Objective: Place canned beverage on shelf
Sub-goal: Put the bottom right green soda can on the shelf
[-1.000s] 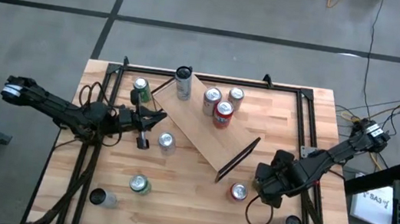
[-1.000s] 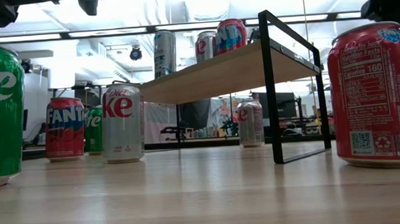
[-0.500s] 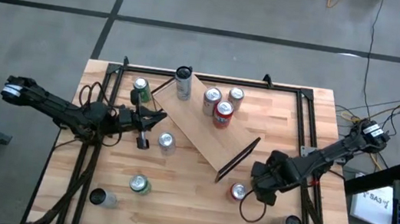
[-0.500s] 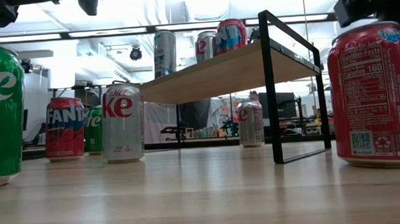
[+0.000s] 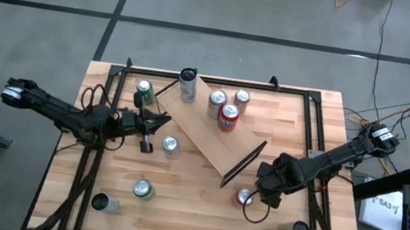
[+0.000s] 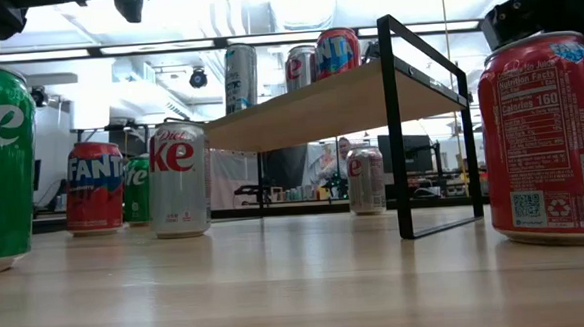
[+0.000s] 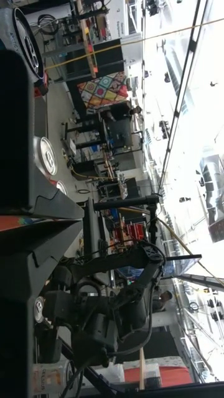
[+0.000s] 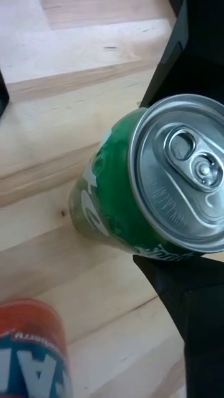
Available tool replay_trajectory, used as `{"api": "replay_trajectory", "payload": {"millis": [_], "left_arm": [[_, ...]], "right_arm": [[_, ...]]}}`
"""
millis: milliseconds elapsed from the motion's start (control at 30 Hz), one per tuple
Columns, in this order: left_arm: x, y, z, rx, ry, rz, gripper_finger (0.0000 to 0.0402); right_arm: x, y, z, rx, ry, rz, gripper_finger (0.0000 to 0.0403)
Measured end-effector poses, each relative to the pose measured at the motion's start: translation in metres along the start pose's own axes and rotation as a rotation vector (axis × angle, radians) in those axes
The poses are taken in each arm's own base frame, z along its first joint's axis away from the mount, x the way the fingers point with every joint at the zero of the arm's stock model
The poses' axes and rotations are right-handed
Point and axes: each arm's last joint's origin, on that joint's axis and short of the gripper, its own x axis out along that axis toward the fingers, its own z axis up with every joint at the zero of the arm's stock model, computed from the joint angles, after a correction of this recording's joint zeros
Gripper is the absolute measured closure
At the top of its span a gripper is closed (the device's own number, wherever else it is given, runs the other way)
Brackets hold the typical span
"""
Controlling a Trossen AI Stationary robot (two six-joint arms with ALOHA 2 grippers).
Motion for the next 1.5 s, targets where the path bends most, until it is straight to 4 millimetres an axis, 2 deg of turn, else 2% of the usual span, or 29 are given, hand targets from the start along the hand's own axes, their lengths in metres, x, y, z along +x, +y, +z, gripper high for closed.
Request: {"api": "replay_trajectory", "payload": {"millis": [67, 200, 433, 667, 800, 900, 1067, 1233, 1500], "left_arm": [[0.000, 0.000, 0.000, 0.000, 0.000, 0.000, 0.0401], [0.000, 0.000, 0.000, 0.000, -0.001, 0.000, 0.0401], [0.000, 0.000, 0.000, 0.000, -0.001, 0.000, 0.0401], [0.000, 0.000, 0.000, -0.008, -0.002, -0.003, 0.0401], [0.000, -0.003, 0.002, -0.021, -0.038, -0.112, 0.0401], [-0.001, -0.005, 0.005, -0.047, -0.095, -0.202, 0.0393], [0.003, -0.009, 0.008, -0.074, -0.124, -0.275, 0.0364], [0.018, -0.019, 0.005, -0.083, -0.083, -0.314, 0.0315], [0.050, -0.038, -0.005, -0.031, 0.103, -0.381, 0.0195]], "right_arm": [[-0.006, 0.002, 0.002, 0.001, -0.011, 0.012, 0.0116], [-0.030, 0.003, 0.006, 0.001, -0.022, 0.018, 0.0116], [-0.089, 0.000, 0.011, 0.054, -0.065, 0.024, 0.0116], [-0.147, -0.001, 0.012, 0.116, -0.176, 0.149, 0.0116], [-0.174, 0.002, 0.009, 0.107, -0.244, 0.243, 0.0116], [-0.190, 0.005, 0.010, 0.060, -0.359, 0.288, 0.0116], [-0.200, 0.022, 0.026, -0.102, -0.580, 0.344, 0.0116], [-0.191, 0.049, 0.046, -0.323, -0.687, 0.307, 0.0116], [-0.160, 0.080, 0.076, -0.506, -0.733, -0.011, 0.0116]]}}
